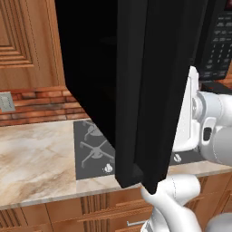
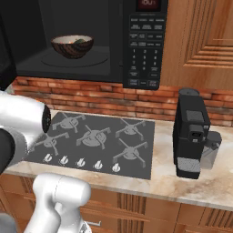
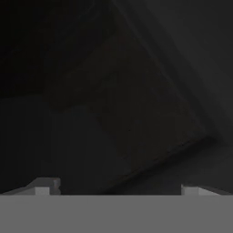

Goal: The microwave is finished heating the shrimp and squash. Take the bowl containing the food and place it on the dining counter.

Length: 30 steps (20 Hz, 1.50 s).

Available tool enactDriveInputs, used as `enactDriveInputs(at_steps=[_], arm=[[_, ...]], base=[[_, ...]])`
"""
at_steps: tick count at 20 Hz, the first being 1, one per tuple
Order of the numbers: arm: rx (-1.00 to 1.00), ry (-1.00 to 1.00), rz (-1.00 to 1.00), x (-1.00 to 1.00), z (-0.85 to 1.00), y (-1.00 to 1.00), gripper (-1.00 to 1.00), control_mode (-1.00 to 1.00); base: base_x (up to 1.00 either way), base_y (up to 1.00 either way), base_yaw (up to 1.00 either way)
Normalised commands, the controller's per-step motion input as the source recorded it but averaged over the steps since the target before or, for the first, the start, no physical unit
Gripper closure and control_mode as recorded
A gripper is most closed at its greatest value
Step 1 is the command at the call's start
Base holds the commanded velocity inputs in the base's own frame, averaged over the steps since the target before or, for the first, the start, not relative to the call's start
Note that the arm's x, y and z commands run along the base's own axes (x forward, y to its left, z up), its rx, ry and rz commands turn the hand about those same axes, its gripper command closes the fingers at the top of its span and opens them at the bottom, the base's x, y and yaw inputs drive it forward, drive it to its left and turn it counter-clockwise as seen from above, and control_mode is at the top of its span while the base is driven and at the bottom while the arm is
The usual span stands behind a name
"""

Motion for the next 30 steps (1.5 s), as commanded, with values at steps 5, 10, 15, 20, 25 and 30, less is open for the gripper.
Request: enactDriveInputs(at_steps=[5,10,15,20,25,30], arm=[[-0.16,0.01,-0.24,0.17,0.00,1.00,-1.00,-1.00],[-0.12,0.04,-0.08,0.10,0.00,0.37,-1.00,-1.00],[-0.01,0.00,0.00,0.01,0.00,-0.49,-1.00,-1.00],[-0.05,-0.10,-0.02,0.06,0.12,-1.00,-1.00,-1.00],[-0.16,-0.18,-0.06,0.33,0.15,-1.00,-1.00,-1.00],[-0.26,-0.15,-0.07,0.70,0.07,-1.00,-1.00,-1.00]], base=[[0.00,0.00,0.00],[0.00,0.00,0.00],[0.00,0.00,0.00],[0.00,0.00,0.00],[0.00,0.00,0.00],[0.00,0.00,0.00]])
